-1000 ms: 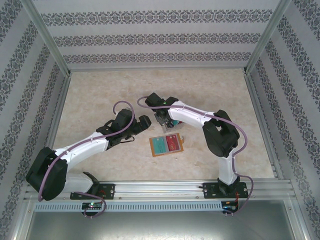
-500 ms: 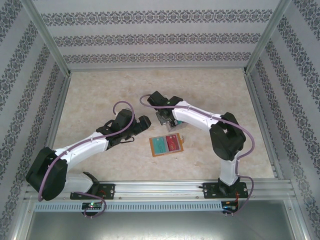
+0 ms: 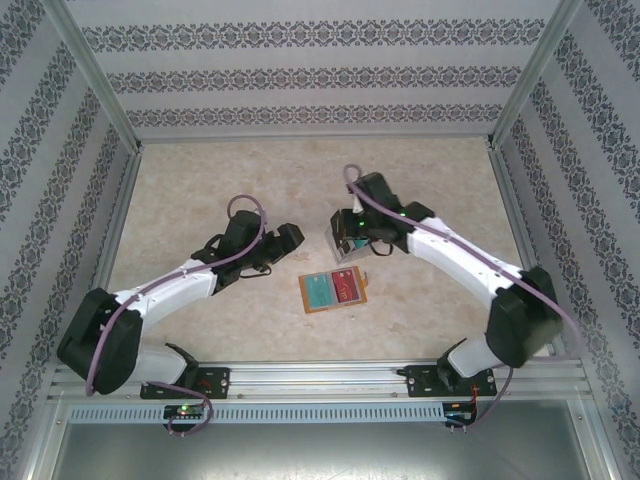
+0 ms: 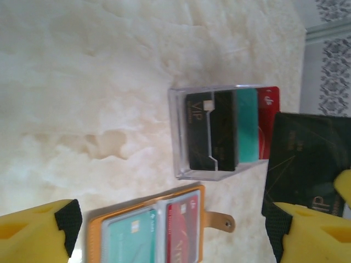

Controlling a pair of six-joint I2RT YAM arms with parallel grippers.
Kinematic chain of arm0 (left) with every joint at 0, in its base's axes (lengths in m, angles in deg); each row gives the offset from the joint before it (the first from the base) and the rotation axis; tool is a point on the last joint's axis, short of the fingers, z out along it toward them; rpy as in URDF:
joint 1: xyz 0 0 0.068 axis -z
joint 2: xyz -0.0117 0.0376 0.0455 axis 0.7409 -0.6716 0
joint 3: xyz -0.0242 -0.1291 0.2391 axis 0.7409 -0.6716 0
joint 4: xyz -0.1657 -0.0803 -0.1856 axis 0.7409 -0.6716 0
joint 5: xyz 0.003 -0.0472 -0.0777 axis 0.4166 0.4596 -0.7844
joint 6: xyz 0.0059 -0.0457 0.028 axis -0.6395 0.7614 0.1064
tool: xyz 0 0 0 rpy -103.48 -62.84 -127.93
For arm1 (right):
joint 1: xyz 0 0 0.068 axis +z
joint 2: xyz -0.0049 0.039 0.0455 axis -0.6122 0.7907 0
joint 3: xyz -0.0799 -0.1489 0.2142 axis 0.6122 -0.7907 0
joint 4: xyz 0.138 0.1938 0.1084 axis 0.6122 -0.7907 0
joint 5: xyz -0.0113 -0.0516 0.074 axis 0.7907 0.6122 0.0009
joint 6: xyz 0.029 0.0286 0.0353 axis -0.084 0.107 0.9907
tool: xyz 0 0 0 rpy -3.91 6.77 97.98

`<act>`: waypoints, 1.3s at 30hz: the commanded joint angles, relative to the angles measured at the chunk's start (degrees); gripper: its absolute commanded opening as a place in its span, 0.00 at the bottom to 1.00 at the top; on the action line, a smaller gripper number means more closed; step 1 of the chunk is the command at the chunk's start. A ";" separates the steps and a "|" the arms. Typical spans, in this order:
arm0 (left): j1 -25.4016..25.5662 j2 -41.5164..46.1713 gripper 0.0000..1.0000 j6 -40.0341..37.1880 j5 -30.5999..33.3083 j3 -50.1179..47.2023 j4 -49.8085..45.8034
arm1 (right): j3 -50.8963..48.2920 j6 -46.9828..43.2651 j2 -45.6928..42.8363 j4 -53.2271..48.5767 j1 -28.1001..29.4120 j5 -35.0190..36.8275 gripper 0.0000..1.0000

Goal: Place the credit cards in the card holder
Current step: Pick up the credit card from the storage box.

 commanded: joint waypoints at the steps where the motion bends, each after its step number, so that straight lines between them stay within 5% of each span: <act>1: -0.75 -2.53 0.85 2.91 -9.60 2.81 11.06 | -5.62 11.61 -2.75 15.65 -3.92 -17.04 0.00; 16: -1.38 -8.97 0.58 10.28 -17.33 7.31 25.82 | -13.07 22.73 -3.84 30.29 -9.25 -29.96 0.00; 29: -2.05 -9.62 0.01 12.33 -19.63 7.97 28.28 | -14.61 25.00 -2.55 35.72 -11.58 -35.06 0.03; 39: -2.16 -9.15 0.00 13.49 -23.26 7.71 31.34 | -12.97 25.55 0.04 39.60 -12.76 -42.83 0.15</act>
